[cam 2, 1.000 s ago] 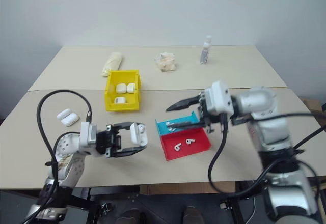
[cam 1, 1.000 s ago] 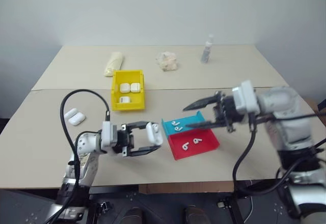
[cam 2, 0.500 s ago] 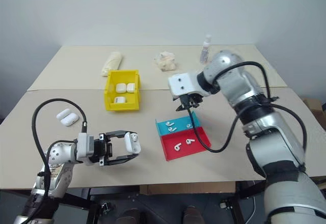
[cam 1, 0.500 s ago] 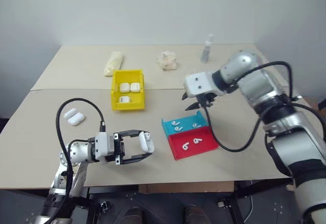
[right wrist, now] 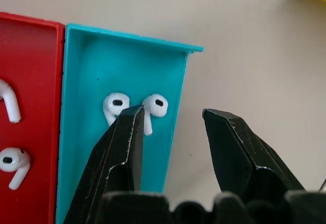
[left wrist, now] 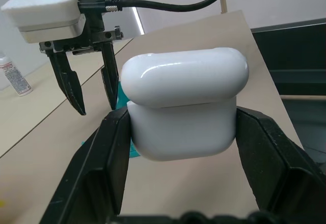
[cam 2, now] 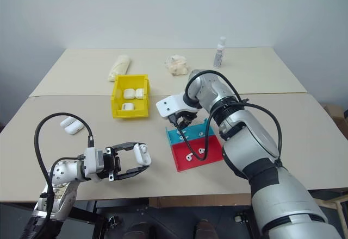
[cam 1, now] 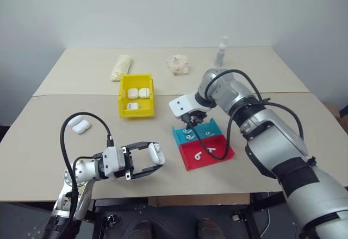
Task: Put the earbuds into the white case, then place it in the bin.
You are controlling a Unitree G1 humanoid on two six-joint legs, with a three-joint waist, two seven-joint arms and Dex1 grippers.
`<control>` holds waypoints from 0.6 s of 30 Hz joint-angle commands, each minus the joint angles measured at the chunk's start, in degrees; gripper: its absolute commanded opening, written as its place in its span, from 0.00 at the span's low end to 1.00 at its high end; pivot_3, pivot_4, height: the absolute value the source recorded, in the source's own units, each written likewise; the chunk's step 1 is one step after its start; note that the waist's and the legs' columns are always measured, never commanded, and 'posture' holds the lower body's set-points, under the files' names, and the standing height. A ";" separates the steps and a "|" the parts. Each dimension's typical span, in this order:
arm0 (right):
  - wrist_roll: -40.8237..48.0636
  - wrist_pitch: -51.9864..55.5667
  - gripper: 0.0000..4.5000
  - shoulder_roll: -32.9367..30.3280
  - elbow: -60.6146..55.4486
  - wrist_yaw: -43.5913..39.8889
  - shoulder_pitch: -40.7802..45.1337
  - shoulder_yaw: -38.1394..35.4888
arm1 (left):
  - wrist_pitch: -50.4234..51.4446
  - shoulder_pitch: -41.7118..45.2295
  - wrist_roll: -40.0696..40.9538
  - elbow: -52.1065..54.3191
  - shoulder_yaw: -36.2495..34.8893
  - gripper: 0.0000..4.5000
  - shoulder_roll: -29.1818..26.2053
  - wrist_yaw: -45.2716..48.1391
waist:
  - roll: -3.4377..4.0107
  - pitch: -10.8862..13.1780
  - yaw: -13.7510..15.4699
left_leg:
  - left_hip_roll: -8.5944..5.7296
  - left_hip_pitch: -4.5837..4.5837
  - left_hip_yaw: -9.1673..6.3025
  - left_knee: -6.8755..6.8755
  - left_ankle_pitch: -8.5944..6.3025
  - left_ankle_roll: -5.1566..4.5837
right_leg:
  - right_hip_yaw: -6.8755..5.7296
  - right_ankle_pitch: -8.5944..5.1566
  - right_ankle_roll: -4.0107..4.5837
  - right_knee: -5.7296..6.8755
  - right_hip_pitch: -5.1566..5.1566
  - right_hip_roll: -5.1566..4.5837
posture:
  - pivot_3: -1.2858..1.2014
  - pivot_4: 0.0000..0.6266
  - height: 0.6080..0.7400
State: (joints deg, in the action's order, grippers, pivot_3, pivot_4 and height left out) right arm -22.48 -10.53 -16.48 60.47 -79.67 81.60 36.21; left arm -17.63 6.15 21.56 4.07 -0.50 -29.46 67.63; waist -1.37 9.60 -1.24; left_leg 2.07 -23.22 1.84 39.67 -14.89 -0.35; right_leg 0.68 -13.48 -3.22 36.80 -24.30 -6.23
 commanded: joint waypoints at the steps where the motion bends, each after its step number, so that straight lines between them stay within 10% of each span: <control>1: -1.72 -1.84 0.50 0.63 2.07 1.67 0.80 -0.34 | -1.63 -0.78 -0.34 2.49 -0.25 0.62 -0.46 -1.47 | 0.01 0.00 -0.04 | 0.00 0.00 0.00 0.00 0.00 0.00 | 0.00 0.00 0.00 0.00 0.00 0.00 | 0.52 0.24 1.00; 18: -4.40 -3.98 0.50 2.35 5.60 4.07 -0.98 -0.90 | -1.56 -1.92 -0.72 3.80 -0.19 0.62 -1.13 -4.49 | 0.02 0.01 -1.02 | 0.00 0.00 -0.01 -0.04 0.01 0.01 | 0.00 0.00 0.00 0.22 0.00 0.00 | 0.52 0.24 1.00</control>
State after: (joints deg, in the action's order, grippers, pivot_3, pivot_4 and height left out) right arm -26.75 -13.45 -14.20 66.51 -76.01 79.99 36.16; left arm -18.51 4.35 20.37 5.74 -0.51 -30.08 63.66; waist -1.35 9.62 -2.26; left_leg 2.07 -23.22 1.83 39.63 -14.88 -0.33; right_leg 0.68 -13.48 -3.21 37.02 -24.30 -6.23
